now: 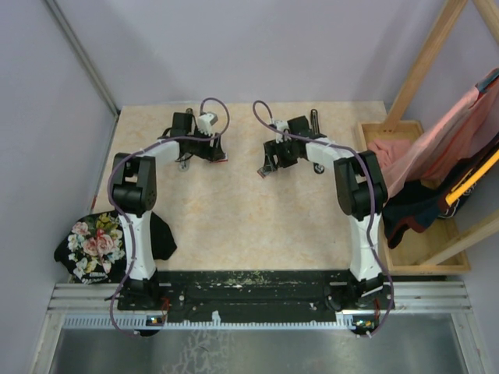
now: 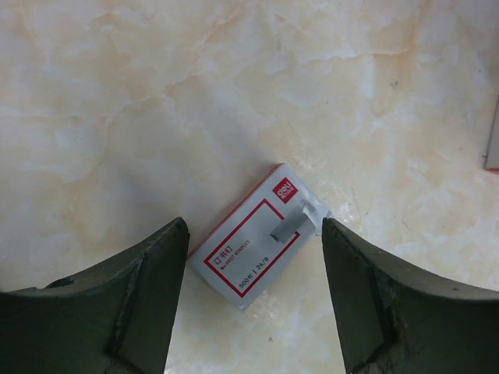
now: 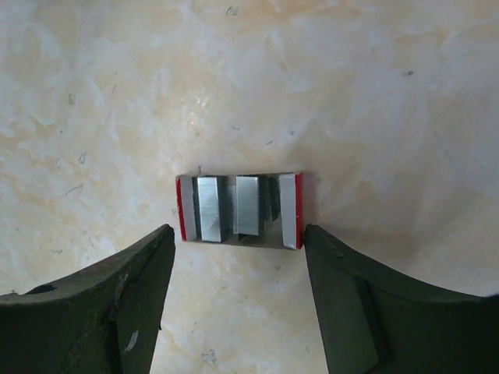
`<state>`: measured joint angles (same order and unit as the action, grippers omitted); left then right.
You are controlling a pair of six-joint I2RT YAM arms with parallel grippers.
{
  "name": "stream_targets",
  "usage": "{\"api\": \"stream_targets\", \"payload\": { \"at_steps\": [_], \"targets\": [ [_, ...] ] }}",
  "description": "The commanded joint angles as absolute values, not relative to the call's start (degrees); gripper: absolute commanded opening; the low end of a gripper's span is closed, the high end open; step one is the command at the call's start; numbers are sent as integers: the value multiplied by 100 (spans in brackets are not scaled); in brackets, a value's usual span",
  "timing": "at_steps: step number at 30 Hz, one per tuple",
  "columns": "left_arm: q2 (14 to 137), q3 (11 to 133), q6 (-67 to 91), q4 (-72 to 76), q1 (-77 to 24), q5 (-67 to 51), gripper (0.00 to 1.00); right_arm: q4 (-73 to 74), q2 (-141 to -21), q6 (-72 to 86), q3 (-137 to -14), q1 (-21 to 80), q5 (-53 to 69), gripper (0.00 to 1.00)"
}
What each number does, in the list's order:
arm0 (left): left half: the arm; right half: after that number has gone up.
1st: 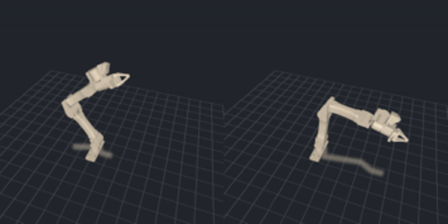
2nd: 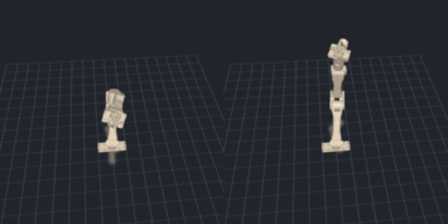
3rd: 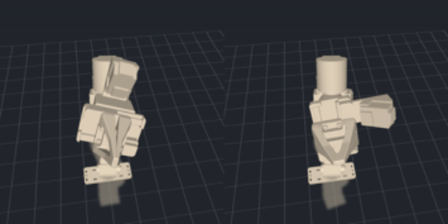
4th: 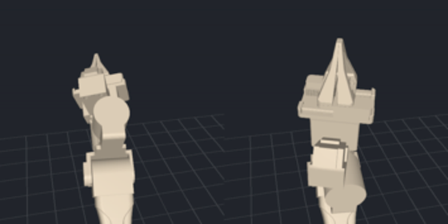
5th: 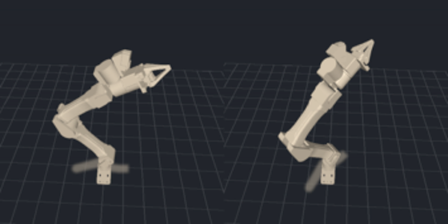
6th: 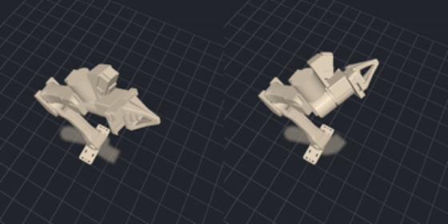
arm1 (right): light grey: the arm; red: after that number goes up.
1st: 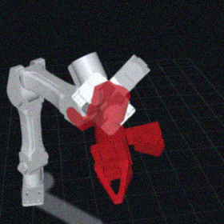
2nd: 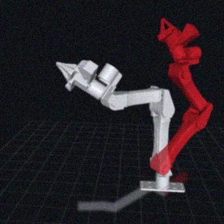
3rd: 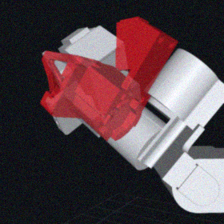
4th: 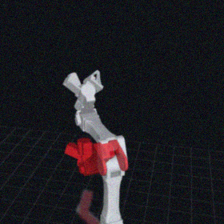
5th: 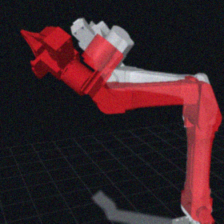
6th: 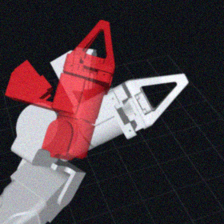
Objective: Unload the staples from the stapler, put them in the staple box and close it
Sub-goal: Move the shell to the center of the board.
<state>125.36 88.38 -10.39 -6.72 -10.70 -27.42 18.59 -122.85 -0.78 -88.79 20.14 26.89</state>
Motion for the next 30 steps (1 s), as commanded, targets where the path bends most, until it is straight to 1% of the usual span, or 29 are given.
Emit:
{"api": "stream_targets", "payload": {
  "at_steps": [1, 4, 7, 11, 15, 18, 24, 28, 30],
  "targets": [
    [12482, 8676, -1228, -1054, -1217, -3252, 74, 1938, -11865, 62, -8562, 2099, 2977, 67],
    [12444, 8599, -1332, -1128, -1329, -3322, 73, 1872, -11707, 132, -8337, 2101, 3074, 67],
    [12384, 8561, -1486, -1210, -1424, -3321, 70, 1861, -11548, 157, -8147, 2101, 3122, 67],
    [12312, 8504, -1663, -1289, -1553, -3400, 68, 1845, -11274, 82, -7963, 2101, 3136, 67],
    [12288, 8508, -1970, -1480, -1676, -3576, 65, 1956, -11036, -264, -8049, 2091, 3000, 68],
    [12265, 8490, -2187, -1621, -1792, -3675, 65, 2222, -10959, -745, -8317, 2079, 2897, 71],
    [12217, 8443, -2716, -1973, -2094, -3971, 65, 2645, -10857, -1768, -8769, 1919, 3148, 78],
    [12189, 8411, -2896, -2106, -2177, -4182, 66, 2754, -10688, -2855, -8704, 1873, 3445, 90],
    [12161, 8418, -2884, -2109, -2167, -4171, 68, 2661, -10560, -3327, -8493, 1871, 3511, 96]
  ]
}}
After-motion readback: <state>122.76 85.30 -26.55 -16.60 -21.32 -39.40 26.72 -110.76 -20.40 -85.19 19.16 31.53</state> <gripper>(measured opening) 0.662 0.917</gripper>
